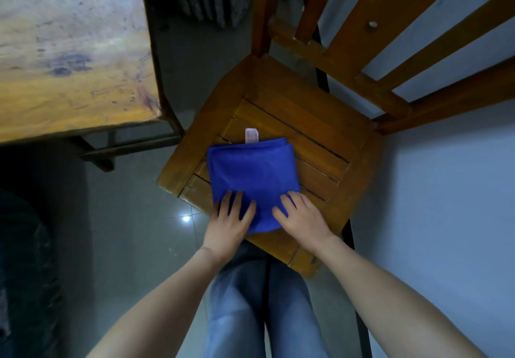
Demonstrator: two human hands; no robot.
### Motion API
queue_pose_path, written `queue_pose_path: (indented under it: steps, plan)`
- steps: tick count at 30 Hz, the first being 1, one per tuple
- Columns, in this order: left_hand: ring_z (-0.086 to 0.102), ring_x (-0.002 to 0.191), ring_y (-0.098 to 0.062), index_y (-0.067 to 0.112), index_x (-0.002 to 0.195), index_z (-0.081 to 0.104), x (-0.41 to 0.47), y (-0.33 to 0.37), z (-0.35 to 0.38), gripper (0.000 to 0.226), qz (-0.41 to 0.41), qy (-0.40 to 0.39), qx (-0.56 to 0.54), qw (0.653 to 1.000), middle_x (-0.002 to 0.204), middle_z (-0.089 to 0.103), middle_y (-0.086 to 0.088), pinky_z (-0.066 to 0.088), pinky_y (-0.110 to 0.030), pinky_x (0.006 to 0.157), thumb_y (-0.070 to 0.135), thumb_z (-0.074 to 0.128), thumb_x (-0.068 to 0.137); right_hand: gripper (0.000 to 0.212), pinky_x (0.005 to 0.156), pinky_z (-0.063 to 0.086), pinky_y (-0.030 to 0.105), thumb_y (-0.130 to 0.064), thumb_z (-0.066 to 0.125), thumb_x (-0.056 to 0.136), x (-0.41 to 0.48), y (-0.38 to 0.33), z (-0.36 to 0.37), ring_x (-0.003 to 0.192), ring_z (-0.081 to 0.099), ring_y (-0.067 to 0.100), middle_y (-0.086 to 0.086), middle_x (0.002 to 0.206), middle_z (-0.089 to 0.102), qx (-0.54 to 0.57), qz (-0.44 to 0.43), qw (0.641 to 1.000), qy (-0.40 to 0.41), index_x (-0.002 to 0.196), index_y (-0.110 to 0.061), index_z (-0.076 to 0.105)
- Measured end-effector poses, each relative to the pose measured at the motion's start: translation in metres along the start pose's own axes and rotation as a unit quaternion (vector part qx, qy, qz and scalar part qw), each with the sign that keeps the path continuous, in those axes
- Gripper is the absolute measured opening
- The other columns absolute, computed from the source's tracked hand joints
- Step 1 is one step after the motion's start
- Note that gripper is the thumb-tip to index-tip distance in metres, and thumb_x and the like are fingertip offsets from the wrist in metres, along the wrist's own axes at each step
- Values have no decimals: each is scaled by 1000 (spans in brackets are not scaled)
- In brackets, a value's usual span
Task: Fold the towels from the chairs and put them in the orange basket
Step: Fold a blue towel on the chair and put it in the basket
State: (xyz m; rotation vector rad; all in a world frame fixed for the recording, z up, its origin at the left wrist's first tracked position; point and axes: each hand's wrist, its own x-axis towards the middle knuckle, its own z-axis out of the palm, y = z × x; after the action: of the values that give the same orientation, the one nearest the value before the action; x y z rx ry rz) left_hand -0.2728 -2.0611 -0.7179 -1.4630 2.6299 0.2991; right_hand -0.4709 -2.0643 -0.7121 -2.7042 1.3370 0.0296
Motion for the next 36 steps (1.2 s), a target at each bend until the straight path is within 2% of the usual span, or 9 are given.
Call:
queue_pose_path:
  steps: [5, 8, 13, 19, 22, 26, 29, 32, 36]
  plan:
    - [67, 66, -32, 11, 106, 45, 6, -6, -35, 60, -19, 25, -58, 998, 87, 70, -16, 48, -27, 40, 10, 71, 52, 16, 73, 55, 36, -3, 45, 80, 4, 14, -28, 74, 63, 31, 15, 82, 66, 11, -7, 996, 88, 92, -7, 55]
    - [64, 60, -30, 11, 104, 44, 2, -2, -73, 50, -25, 50, -61, 997, 82, 68, -13, 46, -25, 40, 8, 60, 56, 13, 70, 54, 35, 3, 46, 81, 9, 19, -62, 67, 59, 30, 13, 74, 61, 3, -25, 991, 131, 89, -7, 49]
    - [59, 55, -26, 12, 100, 45, -19, 5, -143, 76, -55, 54, -47, 996, 75, 65, -8, 42, -23, 40, 8, 82, 33, 18, 61, 41, 31, 3, 52, 74, 14, 16, -137, 57, 51, 26, 6, 63, 50, -13, -60, 983, 174, 80, -12, 44]
    - [54, 52, -25, 12, 96, 43, -64, 18, -218, 45, -111, 166, 18, 980, 67, 58, -5, 39, -26, 40, 2, 57, 54, 17, 54, 47, 30, 2, 51, 74, 19, 4, -213, 60, 53, 25, 7, 67, 54, 6, -158, 966, 202, 83, -11, 46]
    - [54, 52, -24, 11, 94, 44, -97, 21, -252, 53, -151, 195, 51, 968, 68, 60, -5, 41, -25, 40, 3, 66, 47, 14, 53, 49, 33, 2, 47, 76, 34, -11, -253, 58, 52, 26, 9, 66, 53, -6, -231, 950, 212, 82, -10, 46]
    - [56, 51, -23, 11, 98, 46, -146, 13, -288, 64, -224, 233, 99, 941, 70, 63, -5, 44, -25, 40, 4, 73, 41, 13, 52, 47, 33, 0, 49, 77, 66, -48, -302, 57, 51, 27, 8, 65, 52, -27, -319, 914, 248, 82, -11, 43]
    - [53, 48, -22, 11, 96, 46, -193, 4, -314, 50, -269, 278, 142, 911, 67, 62, -4, 42, -26, 39, 2, 65, 51, 11, 54, 42, 30, -5, 47, 77, 86, -94, -341, 57, 51, 23, 5, 66, 54, -36, -386, 881, 272, 83, -13, 42]
    - [52, 46, -21, 12, 95, 46, -250, -4, -335, 27, -315, 306, 187, 879, 65, 61, -4, 41, -26, 37, 5, 42, 69, 7, 52, 44, 27, -10, 43, 79, 102, -153, -373, 59, 54, 22, 4, 68, 57, -33, -452, 841, 297, 84, -14, 42]
    - [58, 53, -22, 13, 100, 46, -353, -9, -350, 29, -400, 318, 223, 830, 71, 65, -6, 46, -27, 41, 11, 41, 72, 11, 54, 44, 27, -11, 46, 76, 114, -258, -406, 61, 55, 22, 4, 70, 57, -41, -535, 783, 315, 85, -15, 42]
